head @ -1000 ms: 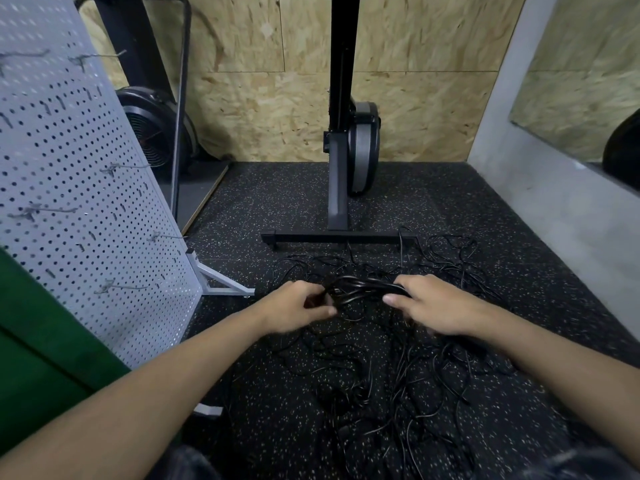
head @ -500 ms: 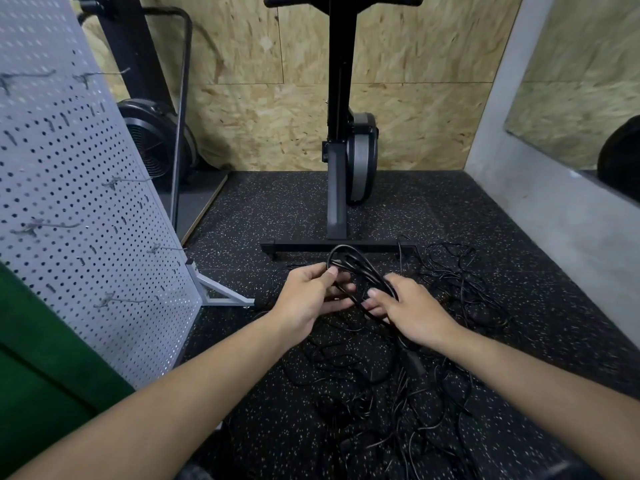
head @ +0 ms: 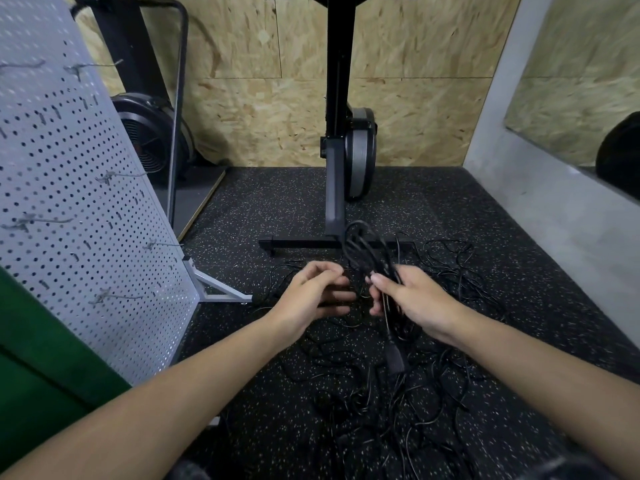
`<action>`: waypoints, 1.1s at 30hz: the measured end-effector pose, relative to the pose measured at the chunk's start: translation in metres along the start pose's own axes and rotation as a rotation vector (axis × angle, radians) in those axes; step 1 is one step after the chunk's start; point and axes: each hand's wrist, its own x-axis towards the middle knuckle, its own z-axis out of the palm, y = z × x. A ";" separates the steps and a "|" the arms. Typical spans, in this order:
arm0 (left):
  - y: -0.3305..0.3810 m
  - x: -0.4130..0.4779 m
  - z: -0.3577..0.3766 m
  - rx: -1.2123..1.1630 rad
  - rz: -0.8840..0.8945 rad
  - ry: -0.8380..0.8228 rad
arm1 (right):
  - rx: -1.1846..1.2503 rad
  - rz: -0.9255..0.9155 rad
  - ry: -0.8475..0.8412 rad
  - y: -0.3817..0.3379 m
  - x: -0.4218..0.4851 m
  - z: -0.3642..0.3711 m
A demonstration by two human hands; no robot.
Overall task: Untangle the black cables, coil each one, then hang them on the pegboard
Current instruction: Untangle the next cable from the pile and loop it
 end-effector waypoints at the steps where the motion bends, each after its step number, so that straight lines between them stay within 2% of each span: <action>1: -0.002 -0.002 -0.001 0.123 -0.017 -0.058 | 0.048 0.002 0.023 0.000 0.000 -0.003; 4: -0.015 -0.006 -0.002 0.636 0.034 -0.311 | 0.209 -0.003 0.013 -0.003 0.001 -0.008; 6: -0.027 -0.007 0.001 0.880 0.038 -0.426 | 0.328 -0.013 -0.007 -0.005 0.002 -0.008; 9: -0.034 -0.007 0.000 1.131 0.108 -0.432 | 0.432 -0.029 -0.005 -0.010 0.003 -0.011; 11: -0.034 -0.006 -0.005 1.228 0.164 -0.385 | 0.387 -0.036 0.055 -0.010 0.005 -0.018; 15: -0.023 -0.003 -0.009 1.325 0.297 -0.341 | -0.202 0.011 0.262 0.004 0.012 -0.037; 18: -0.002 -0.010 0.004 1.376 0.518 -0.328 | -0.552 0.116 0.242 0.013 0.015 -0.042; 21: 0.018 -0.020 0.017 1.335 0.723 -0.252 | -0.730 0.117 0.188 0.010 0.012 -0.033; 24: 0.033 -0.025 0.019 1.203 0.785 -0.170 | -0.784 0.134 0.064 -0.001 0.010 -0.023; 29: 0.044 -0.024 0.011 1.130 0.829 -0.179 | -0.385 0.252 -0.106 -0.013 -0.005 -0.013; 33: 0.048 -0.021 0.005 1.150 0.787 -0.212 | -0.369 0.197 -0.285 -0.013 -0.011 -0.017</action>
